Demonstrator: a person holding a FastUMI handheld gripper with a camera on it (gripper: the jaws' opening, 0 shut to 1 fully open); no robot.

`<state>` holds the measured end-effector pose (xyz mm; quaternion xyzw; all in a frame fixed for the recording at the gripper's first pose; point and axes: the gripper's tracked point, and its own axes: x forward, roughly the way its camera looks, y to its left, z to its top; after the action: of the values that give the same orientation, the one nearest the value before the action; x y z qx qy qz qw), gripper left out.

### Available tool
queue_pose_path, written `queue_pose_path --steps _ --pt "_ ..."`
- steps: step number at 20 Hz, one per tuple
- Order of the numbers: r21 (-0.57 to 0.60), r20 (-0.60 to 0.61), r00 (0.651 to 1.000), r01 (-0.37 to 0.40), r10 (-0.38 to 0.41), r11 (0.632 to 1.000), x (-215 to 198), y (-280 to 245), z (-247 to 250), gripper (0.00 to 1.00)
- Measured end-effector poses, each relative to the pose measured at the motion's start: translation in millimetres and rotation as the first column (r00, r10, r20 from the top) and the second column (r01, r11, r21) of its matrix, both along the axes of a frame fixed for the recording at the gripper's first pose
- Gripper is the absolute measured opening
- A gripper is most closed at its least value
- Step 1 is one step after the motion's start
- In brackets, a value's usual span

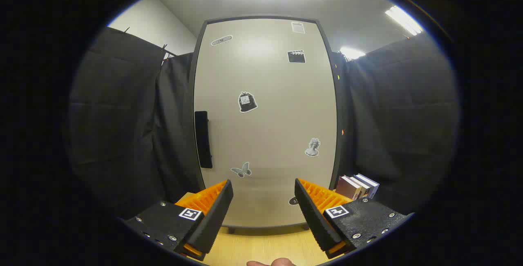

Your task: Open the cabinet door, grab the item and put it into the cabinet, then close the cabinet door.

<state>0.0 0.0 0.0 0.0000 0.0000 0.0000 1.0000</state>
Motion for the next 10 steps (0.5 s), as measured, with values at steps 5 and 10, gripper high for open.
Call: queue_pose_path --steps 5,10 --pt "0.015 -0.006 1.000 -0.012 0.012 1.000 -2.9 -1.2 1.8 0.94" --pt "0.020 -0.007 1.000 -0.024 0.024 0.999 -9.3 1.0 0.6 0.94"
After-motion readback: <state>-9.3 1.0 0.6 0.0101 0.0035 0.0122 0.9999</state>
